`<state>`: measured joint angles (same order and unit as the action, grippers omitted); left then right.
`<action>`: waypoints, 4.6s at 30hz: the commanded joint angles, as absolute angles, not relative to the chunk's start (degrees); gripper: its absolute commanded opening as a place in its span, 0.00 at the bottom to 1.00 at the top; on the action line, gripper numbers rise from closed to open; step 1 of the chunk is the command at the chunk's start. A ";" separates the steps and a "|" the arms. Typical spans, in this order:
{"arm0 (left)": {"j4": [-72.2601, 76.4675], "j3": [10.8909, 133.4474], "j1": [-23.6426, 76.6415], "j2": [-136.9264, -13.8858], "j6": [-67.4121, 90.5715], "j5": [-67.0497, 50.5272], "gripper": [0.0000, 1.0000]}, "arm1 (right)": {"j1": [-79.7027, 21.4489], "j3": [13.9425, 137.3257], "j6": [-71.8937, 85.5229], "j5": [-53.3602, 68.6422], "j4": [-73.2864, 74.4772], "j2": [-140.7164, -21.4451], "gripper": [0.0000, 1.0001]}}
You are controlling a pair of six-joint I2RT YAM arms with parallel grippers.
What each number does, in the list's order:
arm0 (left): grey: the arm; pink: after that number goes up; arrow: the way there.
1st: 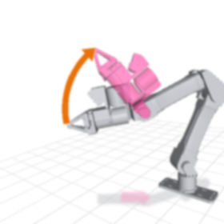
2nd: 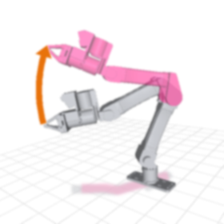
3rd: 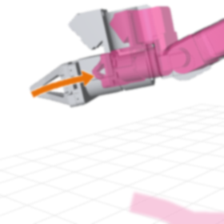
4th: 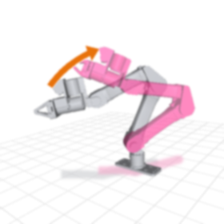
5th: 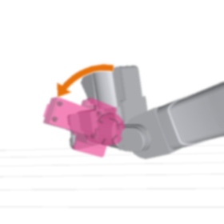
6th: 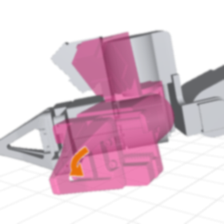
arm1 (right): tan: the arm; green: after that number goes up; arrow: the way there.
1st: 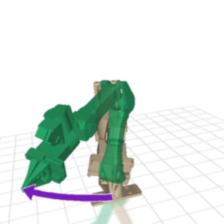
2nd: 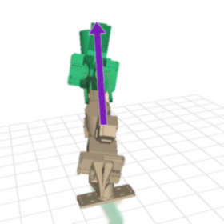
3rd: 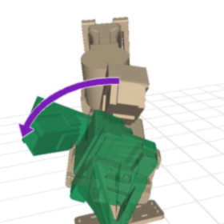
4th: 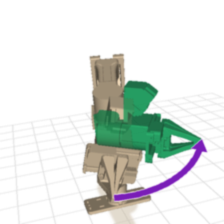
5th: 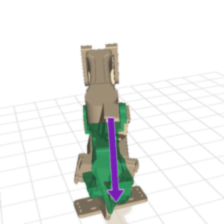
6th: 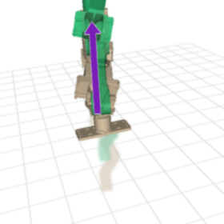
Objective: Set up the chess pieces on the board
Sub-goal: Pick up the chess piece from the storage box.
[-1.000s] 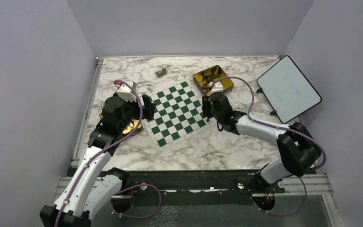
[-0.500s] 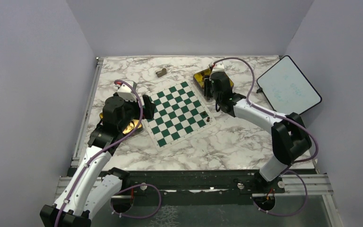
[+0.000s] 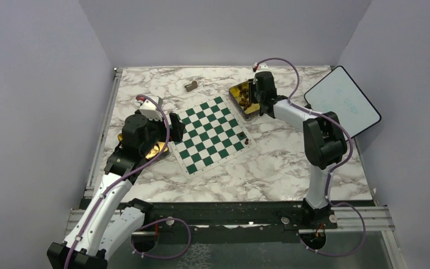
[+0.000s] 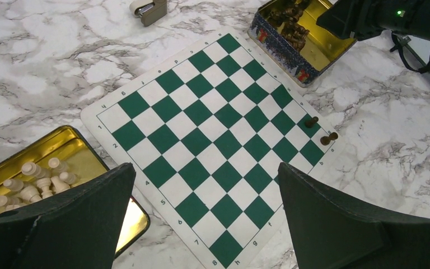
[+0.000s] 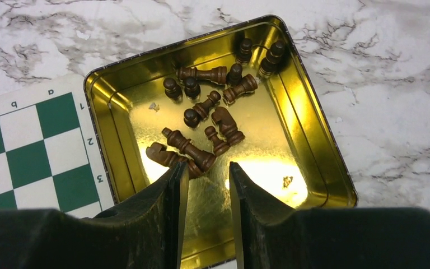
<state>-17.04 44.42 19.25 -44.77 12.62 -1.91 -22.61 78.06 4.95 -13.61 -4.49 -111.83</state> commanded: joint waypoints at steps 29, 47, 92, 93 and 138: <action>-16.61 43.94 19.55 -43.68 12.33 -2.02 0.99 | -21.89 99.39 0.53 -8.70 -0.09 -132.57 0.34; -16.59 43.95 19.60 -44.01 12.22 -1.96 0.99 | -21.42 100.29 0.52 -10.90 1.56 -133.26 0.34; -16.61 43.95 19.60 -43.98 12.22 -1.93 0.99 | -20.57 101.48 1.82 -7.73 4.80 -132.18 0.32; -16.61 43.95 19.60 -44.07 12.22 -1.93 0.99 | -20.57 101.39 1.89 -7.59 4.81 -132.19 0.32; -16.52 43.86 19.60 -43.92 12.30 -2.02 0.99 | -20.57 96.54 1.85 -8.82 5.31 -123.47 0.12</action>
